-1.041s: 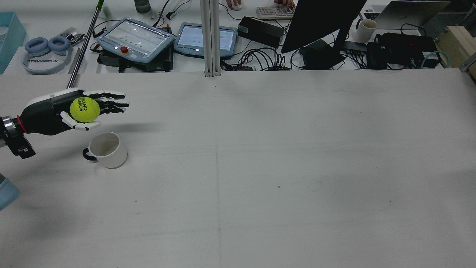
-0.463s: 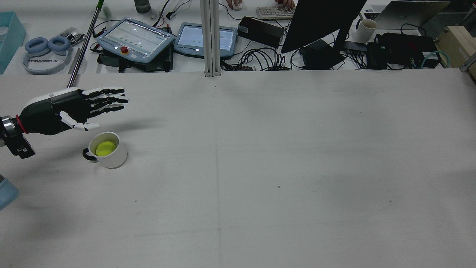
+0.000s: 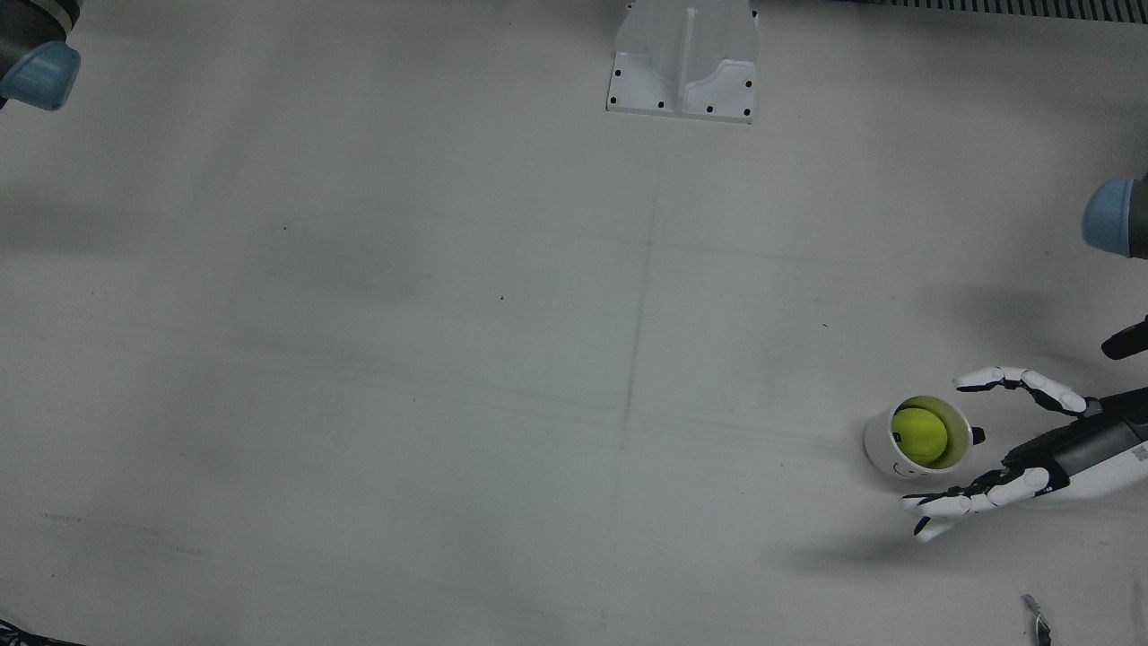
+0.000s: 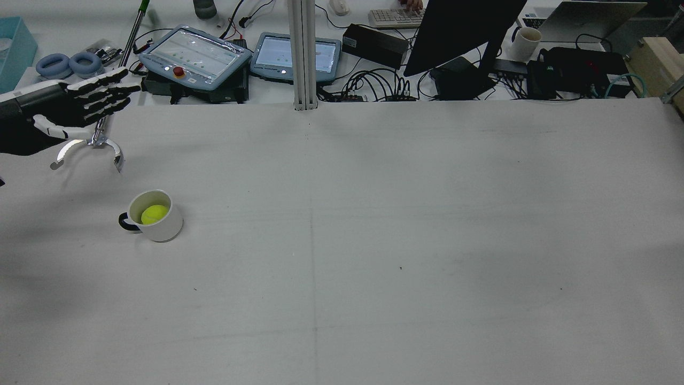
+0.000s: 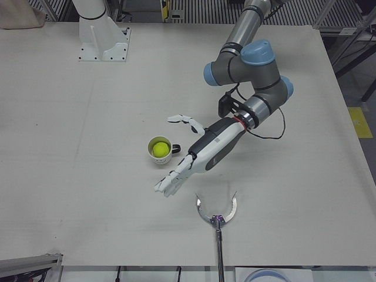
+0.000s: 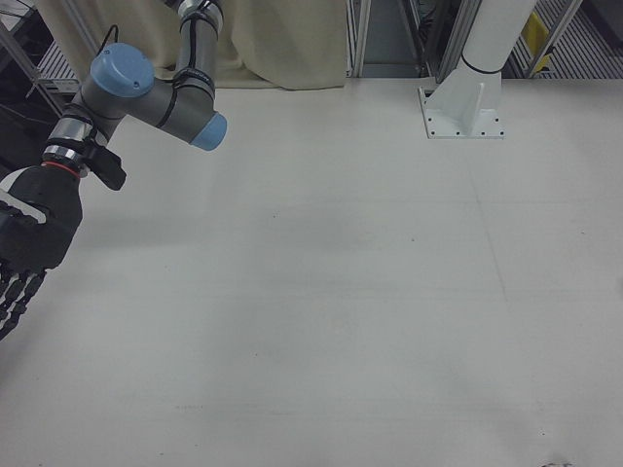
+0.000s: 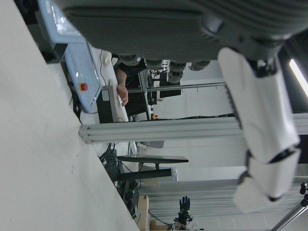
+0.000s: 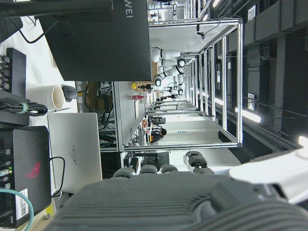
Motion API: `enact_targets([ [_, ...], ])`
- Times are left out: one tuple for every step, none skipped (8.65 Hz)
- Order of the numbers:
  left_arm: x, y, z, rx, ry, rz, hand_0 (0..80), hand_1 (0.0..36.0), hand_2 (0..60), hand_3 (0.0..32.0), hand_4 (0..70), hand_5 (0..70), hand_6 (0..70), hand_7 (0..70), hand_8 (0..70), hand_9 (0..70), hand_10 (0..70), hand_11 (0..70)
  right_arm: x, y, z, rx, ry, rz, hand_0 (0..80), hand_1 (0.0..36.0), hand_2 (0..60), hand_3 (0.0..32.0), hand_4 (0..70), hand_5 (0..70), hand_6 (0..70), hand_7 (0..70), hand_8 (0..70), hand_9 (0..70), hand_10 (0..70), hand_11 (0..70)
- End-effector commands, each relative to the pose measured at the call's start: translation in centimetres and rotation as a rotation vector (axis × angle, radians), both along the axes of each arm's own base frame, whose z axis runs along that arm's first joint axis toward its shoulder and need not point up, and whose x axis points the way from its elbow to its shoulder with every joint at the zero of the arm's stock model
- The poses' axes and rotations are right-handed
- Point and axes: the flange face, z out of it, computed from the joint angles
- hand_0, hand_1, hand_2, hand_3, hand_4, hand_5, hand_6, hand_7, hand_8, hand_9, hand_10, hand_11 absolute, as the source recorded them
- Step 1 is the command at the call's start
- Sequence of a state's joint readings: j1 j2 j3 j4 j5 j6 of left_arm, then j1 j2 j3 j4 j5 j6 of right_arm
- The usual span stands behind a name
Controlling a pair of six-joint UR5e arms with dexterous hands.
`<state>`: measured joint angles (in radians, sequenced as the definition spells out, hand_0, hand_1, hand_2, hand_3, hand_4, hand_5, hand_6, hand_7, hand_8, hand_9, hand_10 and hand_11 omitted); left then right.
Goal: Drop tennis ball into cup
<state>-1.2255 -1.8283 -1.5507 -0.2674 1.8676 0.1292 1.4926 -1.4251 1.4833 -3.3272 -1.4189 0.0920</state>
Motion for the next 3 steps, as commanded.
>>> enact_targets([
  [-11.3,-1.4,6.0,-0.107,-0.026,-0.187,0.0,3.4,25.9,0.0,0.0,0.0,0.0,7.8,0.0,0.2,0.0,0.0,0.0,0.0,0.0,0.000,0.000,0.000,0.0,0.0,0.0,0.0,0.0,0.0,0.0,0.0,0.0,0.0,0.0,0.0],
  [-12.5,-1.4,7.3,-0.126,-0.028,-0.205,0.0,2.8,26.5,0.0,0.0,0.0,0.0,7.4,0.0,0.1,0.0,0.0,0.0,0.0,0.0,0.000,0.000,0.000,0.0,0.0,0.0,0.0,0.0,0.0,0.0,0.0,0.0,0.0,0.0,0.0],
  [-13.4,-1.3,7.7,-0.134,-0.029,-0.219,0.0,6.3,28.7,0.0,0.0,0.0,0.0,8.4,0.0,0.2,0.0,0.0,0.0,0.0,0.1,-0.001,0.000,0.001,0.0,0.0,0.0,0.0,0.0,0.0,0.0,0.0,0.0,0.0,0.0,0.0],
])
